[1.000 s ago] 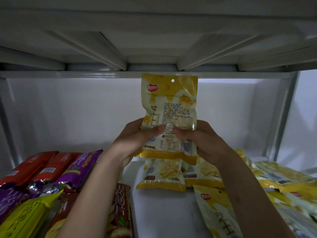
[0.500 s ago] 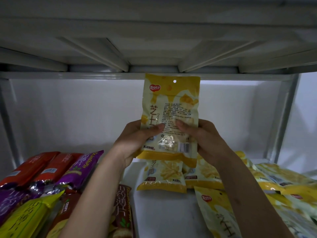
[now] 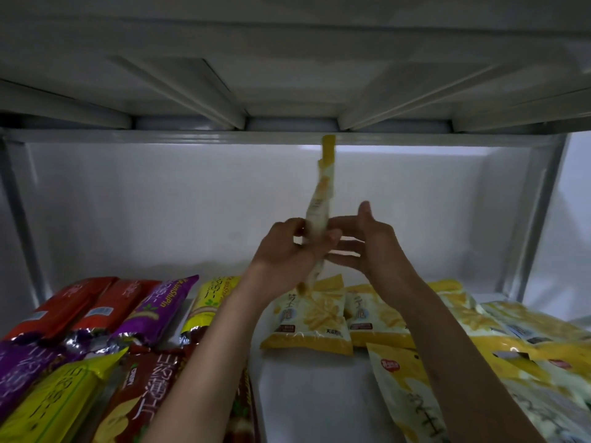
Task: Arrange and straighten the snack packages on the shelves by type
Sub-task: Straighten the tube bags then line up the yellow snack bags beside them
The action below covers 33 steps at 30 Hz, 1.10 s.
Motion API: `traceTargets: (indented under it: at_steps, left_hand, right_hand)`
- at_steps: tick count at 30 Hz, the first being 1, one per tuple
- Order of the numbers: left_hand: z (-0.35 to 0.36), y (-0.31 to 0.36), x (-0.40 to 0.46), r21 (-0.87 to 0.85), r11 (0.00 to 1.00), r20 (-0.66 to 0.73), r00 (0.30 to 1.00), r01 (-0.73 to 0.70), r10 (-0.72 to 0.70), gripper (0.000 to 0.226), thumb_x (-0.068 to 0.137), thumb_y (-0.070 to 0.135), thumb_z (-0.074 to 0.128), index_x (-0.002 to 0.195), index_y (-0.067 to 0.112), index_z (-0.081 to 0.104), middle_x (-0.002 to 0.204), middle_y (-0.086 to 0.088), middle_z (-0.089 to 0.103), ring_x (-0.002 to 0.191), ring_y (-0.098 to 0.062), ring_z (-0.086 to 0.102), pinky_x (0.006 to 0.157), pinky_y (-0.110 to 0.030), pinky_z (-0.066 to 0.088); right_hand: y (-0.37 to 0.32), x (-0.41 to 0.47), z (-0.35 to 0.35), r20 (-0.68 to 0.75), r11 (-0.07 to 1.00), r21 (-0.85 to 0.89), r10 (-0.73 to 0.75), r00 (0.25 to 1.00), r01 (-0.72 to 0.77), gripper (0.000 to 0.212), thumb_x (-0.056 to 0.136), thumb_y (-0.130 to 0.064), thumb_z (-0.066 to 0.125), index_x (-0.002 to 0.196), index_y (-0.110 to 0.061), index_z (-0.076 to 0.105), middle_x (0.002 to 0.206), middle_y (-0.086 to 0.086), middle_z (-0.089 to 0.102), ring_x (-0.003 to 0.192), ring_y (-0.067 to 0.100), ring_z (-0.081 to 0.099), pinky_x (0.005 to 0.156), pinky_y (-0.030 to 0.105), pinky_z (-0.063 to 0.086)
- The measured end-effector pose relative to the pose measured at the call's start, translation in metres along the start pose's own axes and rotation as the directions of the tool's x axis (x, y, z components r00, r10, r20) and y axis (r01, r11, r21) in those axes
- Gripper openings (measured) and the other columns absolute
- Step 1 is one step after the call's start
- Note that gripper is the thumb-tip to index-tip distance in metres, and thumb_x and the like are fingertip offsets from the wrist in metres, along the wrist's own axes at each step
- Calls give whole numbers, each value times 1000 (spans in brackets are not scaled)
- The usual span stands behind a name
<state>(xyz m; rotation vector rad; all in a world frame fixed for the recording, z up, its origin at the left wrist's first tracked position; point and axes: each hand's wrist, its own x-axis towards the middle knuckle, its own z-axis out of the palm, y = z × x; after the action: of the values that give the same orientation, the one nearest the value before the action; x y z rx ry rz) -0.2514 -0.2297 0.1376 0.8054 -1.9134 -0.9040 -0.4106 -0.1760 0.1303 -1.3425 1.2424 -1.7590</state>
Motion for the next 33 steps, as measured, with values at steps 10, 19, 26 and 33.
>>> traceTargets:
  at_steps: [10, 19, 26, 33]
  left_hand:
    - [-16, -9, 1, -369, 913, 5, 983, 174, -186, 20, 100, 9, 63, 115, 13, 76, 104, -9, 81, 95, -28, 78, 85, -42, 62]
    - [-24, -19, 4, -524, 824, 121, 977, 214, -177, 29, 97, 10, 68, 124, 3, 70, 116, -17, 77, 109, -36, 75, 100, -52, 57]
    - [-30, -30, 4, -494, 839, 113, 974, 229, -199, 30, 93, 6, 71, 121, -4, 71, 117, -20, 76, 112, -37, 73, 106, -57, 53]
    - [-32, -28, 1, -482, 853, 106, 980, 198, -167, 41, 80, 16, 81, 117, -1, 74, 115, -17, 77, 111, -33, 74, 106, -53, 54]
  right_hand:
    - [11, 7, -8, -54, 930, -365, -76, 996, 52, 28, 97, -5, 70, 122, -18, 68, 122, 1, 69, 96, 15, 72, 70, 21, 57]
    - [2, 2, -20, 54, 989, -39, 142, 988, -140, 32, 90, -20, 79, 121, -13, 74, 110, 7, 80, 104, 26, 77, 100, 52, 59]
    - [-2, -3, -15, 186, 980, -33, 201, 962, -198, 32, 93, -16, 76, 124, -10, 73, 116, 10, 79, 109, 29, 76, 102, 52, 56]
    - [-2, -4, -15, 138, 986, -6, 164, 977, -164, 26, 95, -17, 74, 115, -1, 76, 111, 16, 79, 105, 32, 77, 102, 55, 56]
